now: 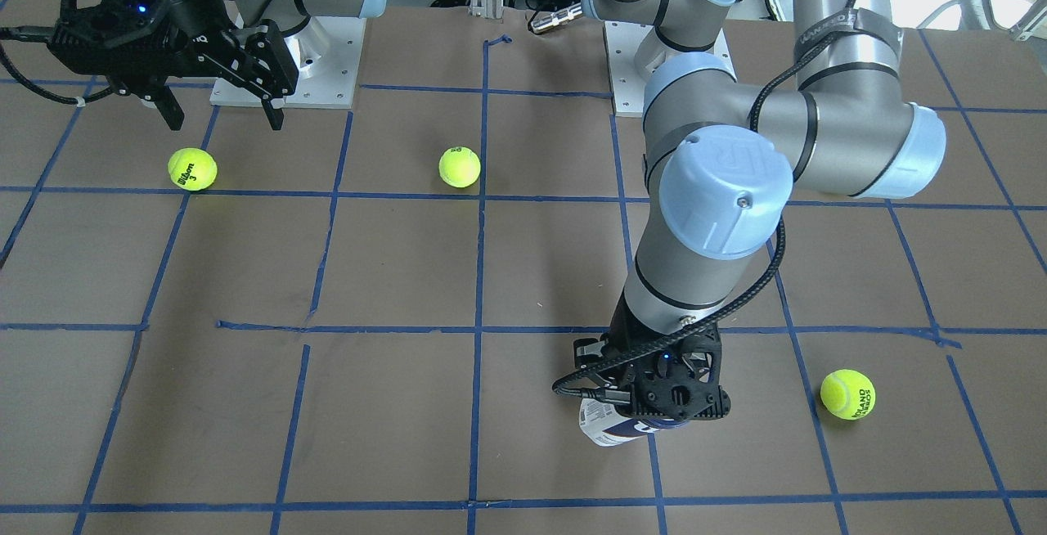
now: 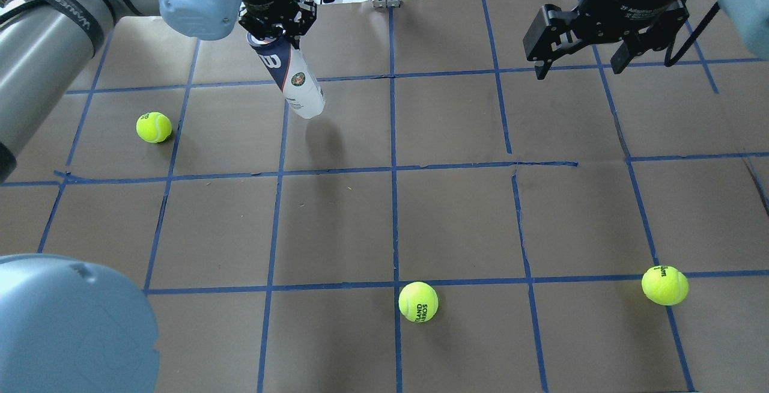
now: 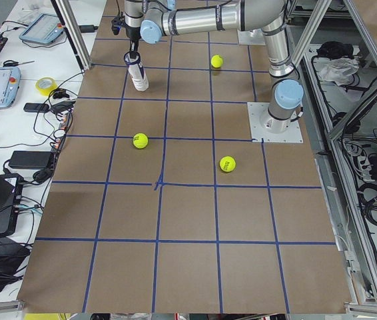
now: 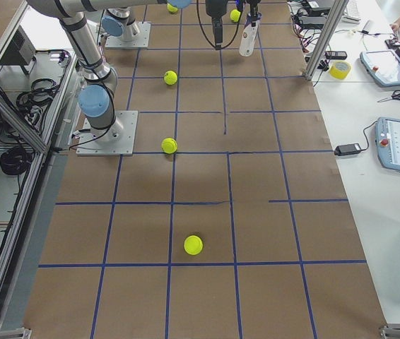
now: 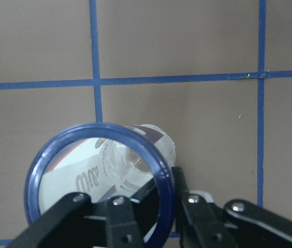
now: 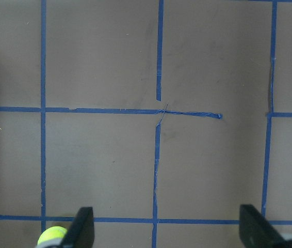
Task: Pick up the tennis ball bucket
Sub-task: 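Lift the can's lidded end with the left gripper, tilting it upright, then set the can upright on the table and open the left gripper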
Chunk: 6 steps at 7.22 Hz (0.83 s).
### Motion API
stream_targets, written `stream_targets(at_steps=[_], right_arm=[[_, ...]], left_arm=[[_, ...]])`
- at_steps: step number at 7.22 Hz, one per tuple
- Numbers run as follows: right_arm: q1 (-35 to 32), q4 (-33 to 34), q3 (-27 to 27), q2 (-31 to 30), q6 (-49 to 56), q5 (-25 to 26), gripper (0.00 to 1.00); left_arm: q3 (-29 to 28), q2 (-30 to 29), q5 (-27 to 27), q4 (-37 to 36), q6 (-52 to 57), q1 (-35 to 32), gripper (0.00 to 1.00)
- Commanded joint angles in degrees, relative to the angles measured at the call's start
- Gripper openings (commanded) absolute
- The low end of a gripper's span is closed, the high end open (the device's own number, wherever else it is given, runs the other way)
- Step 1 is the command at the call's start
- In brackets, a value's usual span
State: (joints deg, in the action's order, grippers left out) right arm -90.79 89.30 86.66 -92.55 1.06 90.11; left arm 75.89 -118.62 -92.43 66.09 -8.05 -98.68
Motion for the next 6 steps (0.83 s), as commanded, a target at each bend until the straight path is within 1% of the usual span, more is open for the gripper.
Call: stream_targets(at_steps=[1,2,4,6], right_arm=[[0.0,0.0,0.0,0.0,0.0,-0.2,1.0],[0.0,0.0,0.0,0.0,0.0,-0.29,1.0],[0.0,0.0,0.0,0.0,0.0,-0.29,1.0],[0.0,0.0,0.0,0.0,0.0,-0.29,1.0]], left_arm=[[2.07,-0.21,-1.08,-1.49,-1.79,-1.69,0.31],[1.99,0.14,-1.08,-0.97,-1.97,-1.7,0.99],[1.63,1.89,-0.65,0.26,-2.23,-1.96,1.0],[1.28,4.79,-0.65,4.02,-2.23,-1.87,1.0]])
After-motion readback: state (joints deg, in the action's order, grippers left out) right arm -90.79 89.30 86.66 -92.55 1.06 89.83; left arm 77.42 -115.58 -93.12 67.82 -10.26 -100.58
